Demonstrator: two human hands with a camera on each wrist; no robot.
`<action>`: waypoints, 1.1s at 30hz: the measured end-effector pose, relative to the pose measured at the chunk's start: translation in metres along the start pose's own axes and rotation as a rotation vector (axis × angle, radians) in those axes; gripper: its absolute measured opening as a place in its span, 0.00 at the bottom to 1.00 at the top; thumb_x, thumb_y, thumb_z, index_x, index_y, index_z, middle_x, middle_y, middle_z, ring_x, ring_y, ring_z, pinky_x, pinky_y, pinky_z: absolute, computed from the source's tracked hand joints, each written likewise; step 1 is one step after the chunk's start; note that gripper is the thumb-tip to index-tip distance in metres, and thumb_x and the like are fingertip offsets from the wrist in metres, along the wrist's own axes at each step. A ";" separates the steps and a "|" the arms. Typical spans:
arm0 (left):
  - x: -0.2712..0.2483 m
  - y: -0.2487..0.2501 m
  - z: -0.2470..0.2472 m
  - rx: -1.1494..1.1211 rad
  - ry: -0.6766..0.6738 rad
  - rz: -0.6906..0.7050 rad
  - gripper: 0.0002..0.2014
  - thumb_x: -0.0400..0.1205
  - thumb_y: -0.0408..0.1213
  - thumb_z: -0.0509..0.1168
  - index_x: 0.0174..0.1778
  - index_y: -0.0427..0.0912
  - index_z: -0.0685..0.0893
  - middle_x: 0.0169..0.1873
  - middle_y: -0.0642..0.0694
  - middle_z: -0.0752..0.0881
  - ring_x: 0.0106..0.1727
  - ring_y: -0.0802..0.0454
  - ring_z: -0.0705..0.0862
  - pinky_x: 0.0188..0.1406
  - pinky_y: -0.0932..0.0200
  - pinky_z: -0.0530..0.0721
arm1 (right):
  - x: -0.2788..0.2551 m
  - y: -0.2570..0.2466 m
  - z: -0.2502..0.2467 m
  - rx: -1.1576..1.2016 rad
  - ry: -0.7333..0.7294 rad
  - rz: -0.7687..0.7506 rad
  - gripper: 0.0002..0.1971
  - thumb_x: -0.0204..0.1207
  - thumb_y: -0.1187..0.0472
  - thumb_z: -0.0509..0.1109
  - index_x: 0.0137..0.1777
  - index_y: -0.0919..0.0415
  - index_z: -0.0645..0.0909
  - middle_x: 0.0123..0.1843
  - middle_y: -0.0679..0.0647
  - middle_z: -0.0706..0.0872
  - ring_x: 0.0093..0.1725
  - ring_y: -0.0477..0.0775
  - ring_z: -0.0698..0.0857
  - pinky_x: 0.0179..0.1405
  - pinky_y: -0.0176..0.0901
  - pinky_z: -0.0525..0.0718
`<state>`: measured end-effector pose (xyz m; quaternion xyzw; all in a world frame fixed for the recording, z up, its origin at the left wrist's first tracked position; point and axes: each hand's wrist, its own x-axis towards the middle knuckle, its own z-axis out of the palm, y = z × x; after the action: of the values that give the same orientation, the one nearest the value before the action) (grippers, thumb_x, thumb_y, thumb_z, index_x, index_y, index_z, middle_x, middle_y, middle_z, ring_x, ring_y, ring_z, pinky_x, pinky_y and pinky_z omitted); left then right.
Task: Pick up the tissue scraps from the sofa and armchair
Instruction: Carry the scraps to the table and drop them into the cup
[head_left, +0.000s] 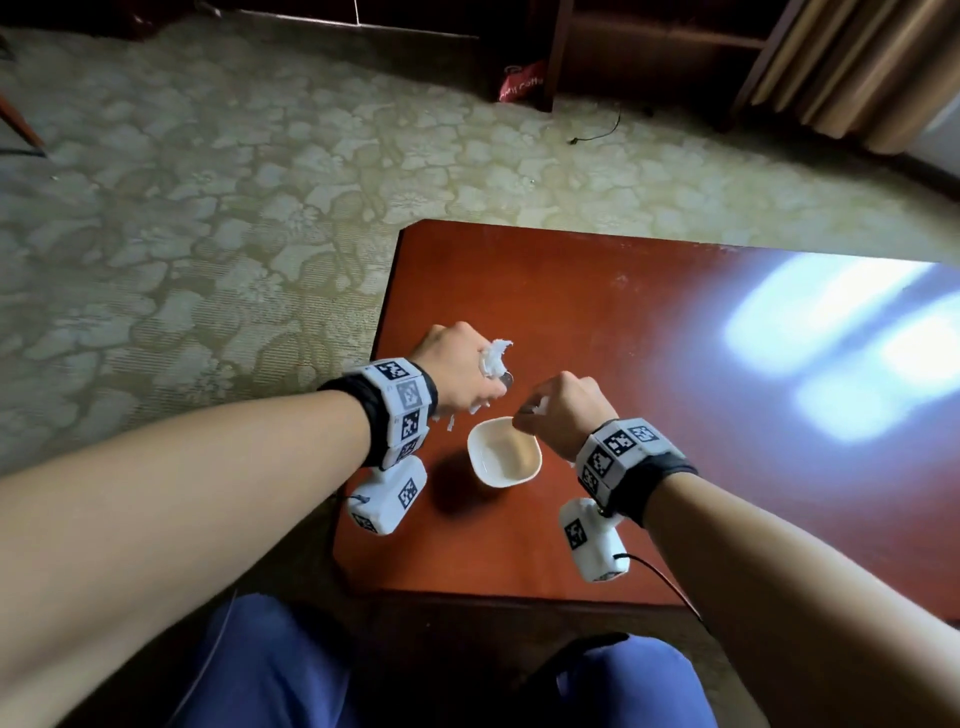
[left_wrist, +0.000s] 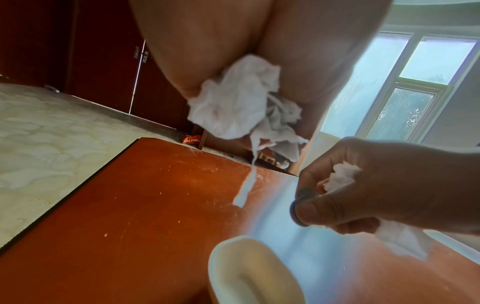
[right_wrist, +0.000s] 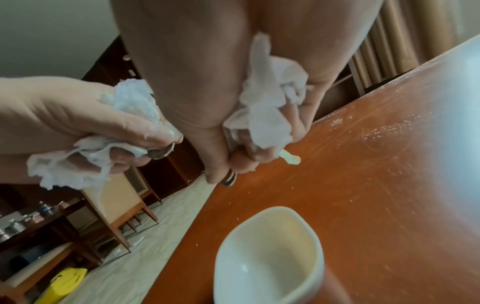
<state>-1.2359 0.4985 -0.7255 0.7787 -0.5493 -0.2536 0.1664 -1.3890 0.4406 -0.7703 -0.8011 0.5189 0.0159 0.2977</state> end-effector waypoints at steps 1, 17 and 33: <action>-0.001 -0.004 0.006 0.009 -0.012 -0.003 0.08 0.68 0.45 0.77 0.30 0.45 0.87 0.27 0.50 0.88 0.31 0.51 0.88 0.24 0.62 0.83 | -0.001 0.003 0.008 -0.015 -0.003 -0.001 0.11 0.65 0.51 0.73 0.42 0.57 0.89 0.38 0.56 0.90 0.38 0.59 0.88 0.33 0.45 0.87; -0.006 -0.040 0.093 0.020 -0.045 -0.086 0.12 0.67 0.48 0.80 0.41 0.48 0.91 0.34 0.50 0.88 0.38 0.50 0.87 0.39 0.59 0.86 | 0.005 0.042 0.078 -0.020 0.047 0.127 0.14 0.67 0.48 0.76 0.49 0.55 0.87 0.45 0.59 0.86 0.40 0.62 0.85 0.36 0.43 0.81; -0.005 -0.042 0.079 0.030 -0.012 -0.067 0.09 0.71 0.47 0.76 0.36 0.44 0.89 0.34 0.48 0.89 0.37 0.48 0.88 0.32 0.60 0.83 | 0.001 0.028 0.063 0.010 0.121 0.093 0.09 0.72 0.51 0.73 0.44 0.56 0.89 0.44 0.61 0.88 0.39 0.64 0.87 0.39 0.46 0.87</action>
<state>-1.2506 0.5195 -0.8119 0.7976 -0.5275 -0.2554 0.1430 -1.3943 0.4633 -0.8350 -0.7740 0.5729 -0.0215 0.2688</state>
